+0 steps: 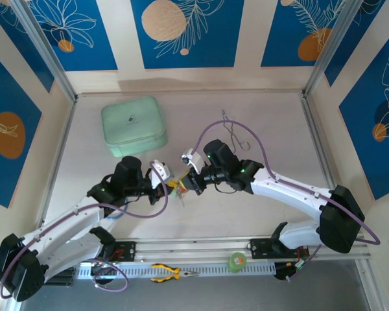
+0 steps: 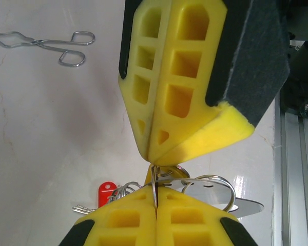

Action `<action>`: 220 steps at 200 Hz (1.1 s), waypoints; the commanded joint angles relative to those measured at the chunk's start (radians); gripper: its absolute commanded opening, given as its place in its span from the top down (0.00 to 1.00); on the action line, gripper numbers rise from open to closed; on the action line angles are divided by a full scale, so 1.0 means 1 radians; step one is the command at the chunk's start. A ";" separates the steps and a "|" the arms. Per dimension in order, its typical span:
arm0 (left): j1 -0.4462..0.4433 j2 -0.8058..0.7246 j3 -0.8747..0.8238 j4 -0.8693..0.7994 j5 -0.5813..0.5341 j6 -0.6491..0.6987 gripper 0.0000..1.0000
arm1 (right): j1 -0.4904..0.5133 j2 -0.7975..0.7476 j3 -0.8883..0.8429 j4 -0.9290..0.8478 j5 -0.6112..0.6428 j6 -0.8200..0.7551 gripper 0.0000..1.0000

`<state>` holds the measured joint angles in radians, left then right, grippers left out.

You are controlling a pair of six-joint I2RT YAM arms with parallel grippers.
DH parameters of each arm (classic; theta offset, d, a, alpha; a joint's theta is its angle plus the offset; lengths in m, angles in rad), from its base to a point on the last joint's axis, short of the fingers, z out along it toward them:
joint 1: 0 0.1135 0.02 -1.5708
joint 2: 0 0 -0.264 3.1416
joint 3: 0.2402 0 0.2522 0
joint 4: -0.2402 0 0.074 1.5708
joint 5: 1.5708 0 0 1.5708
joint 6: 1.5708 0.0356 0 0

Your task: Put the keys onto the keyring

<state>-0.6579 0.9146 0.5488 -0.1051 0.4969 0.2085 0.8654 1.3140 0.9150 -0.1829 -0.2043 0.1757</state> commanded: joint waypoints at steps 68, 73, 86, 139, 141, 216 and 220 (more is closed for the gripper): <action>-0.019 -0.090 -0.098 0.201 0.013 0.098 1.00 | -0.092 -0.071 -0.014 0.036 -0.028 0.012 0.58; -0.019 -0.089 -0.105 0.215 0.025 0.102 1.00 | -0.094 -0.086 -0.023 0.048 -0.018 -0.033 0.58; -0.020 -0.089 -0.132 0.268 0.059 0.116 1.00 | -0.095 -0.120 -0.060 0.090 -0.020 -0.181 0.59; -0.019 -0.063 -0.183 0.360 0.148 0.154 1.00 | -0.069 -0.121 -0.109 0.101 -0.207 -0.706 0.67; -0.019 -0.064 -0.184 0.361 0.149 0.156 1.00 | -0.067 -0.116 -0.105 0.097 -0.210 -0.711 0.67; -0.019 -0.065 -0.185 0.343 0.153 0.177 1.00 | -0.015 -0.056 -0.079 0.099 -0.212 -0.740 0.74; -0.019 -0.066 -0.186 0.344 0.153 0.177 1.00 | -0.015 -0.055 -0.079 0.097 -0.209 -0.743 0.75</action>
<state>-0.6685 0.8547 0.3679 0.2020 0.6102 0.3595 0.8471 1.2552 0.8070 -0.0826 -0.3901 -0.5289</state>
